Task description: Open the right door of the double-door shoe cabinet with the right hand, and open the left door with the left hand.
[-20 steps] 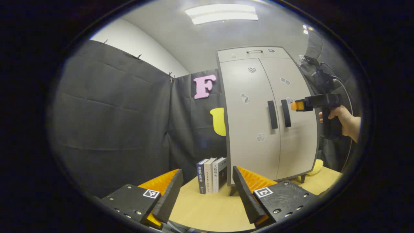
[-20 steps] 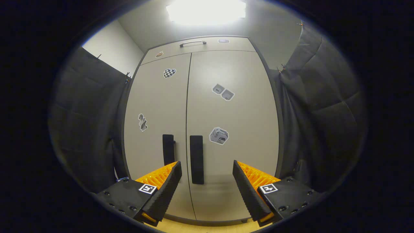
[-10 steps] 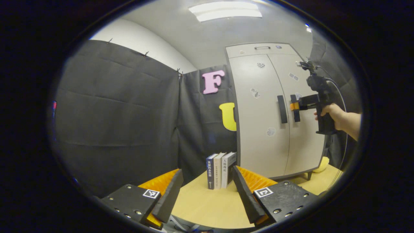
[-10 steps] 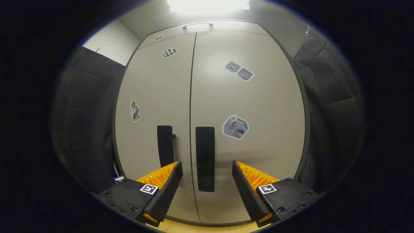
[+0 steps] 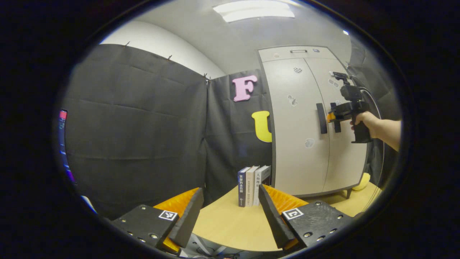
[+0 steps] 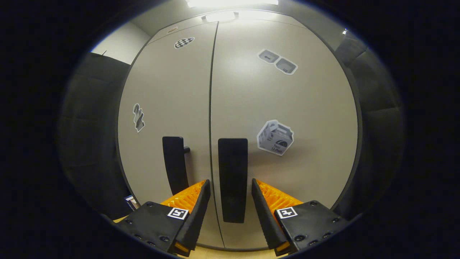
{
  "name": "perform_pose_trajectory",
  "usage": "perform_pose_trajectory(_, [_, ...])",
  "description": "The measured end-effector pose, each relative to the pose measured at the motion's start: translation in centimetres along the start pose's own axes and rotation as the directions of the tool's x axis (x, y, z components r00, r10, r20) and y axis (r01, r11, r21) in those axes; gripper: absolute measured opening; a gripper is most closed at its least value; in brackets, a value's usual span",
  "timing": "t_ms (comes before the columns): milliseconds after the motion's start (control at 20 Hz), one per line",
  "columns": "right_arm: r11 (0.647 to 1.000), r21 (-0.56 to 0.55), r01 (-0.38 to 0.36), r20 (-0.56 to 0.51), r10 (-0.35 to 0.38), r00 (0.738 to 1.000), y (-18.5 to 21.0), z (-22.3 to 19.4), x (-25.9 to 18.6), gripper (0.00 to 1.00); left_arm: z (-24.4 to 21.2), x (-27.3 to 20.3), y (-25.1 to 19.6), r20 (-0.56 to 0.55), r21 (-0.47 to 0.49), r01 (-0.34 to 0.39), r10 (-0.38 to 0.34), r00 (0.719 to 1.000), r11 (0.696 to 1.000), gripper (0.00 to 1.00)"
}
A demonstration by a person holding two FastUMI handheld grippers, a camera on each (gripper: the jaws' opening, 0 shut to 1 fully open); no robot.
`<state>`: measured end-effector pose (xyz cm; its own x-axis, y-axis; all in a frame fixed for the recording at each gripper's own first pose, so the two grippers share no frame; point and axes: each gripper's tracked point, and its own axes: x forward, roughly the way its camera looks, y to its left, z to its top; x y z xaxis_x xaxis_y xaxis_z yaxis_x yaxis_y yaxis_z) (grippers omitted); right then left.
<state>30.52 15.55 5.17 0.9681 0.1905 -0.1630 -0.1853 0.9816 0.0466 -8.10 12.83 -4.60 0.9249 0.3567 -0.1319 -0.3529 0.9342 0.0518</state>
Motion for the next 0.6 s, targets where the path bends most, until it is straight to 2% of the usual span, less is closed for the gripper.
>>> perform_pose_trajectory(50, [1.000, 0.003, 0.015, 0.013, -0.015, 1.000, -0.25, 0.51, -0.03, 0.74, -0.10, 0.08, -0.02, -0.001, 0.000, -0.001, 0.001, 1.000, 1.000, 0.90])
perform_pose_trajectory(150, [0.999, 0.026, 0.030, 0.010, -0.030, 0.999, -0.49, 0.47, 0.02, 0.40, -0.05, -0.04, -0.11, 0.000, -0.001, -0.001, 0.001, 1.000, 1.000, 0.90])
perform_pose_trajectory(200, [0.998, 0.041, 0.038, 0.011, -0.038, 0.999, -0.72, 0.56, 0.14, 0.33, 0.00, -0.08, -0.13, 0.000, -0.001, 0.002, -0.002, 1.000, 1.000, 0.91])
perform_pose_trajectory(250, [0.998, 0.051, 0.038, 0.005, -0.039, 0.999, -0.69, 0.41, 0.14, 0.35, 0.01, -0.18, -0.18, 0.001, -0.001, 0.004, -0.004, 1.000, 1.000, 0.90])
perform_pose_trajectory(400, [0.999, 0.032, 0.038, -0.016, -0.038, 0.999, -0.76, 0.39, 0.14, 0.19, 0.29, -0.47, -0.11, 0.008, -0.001, 0.009, -0.009, 1.000, 1.000, 0.90])
perform_pose_trajectory(600, [0.999, 0.049, 0.018, -0.036, -0.016, 0.999, -0.67, 0.29, -0.40, 0.17, 0.45, -0.65, 0.06, 0.012, -0.004, 0.014, -0.014, 1.000, 1.000, 0.90])
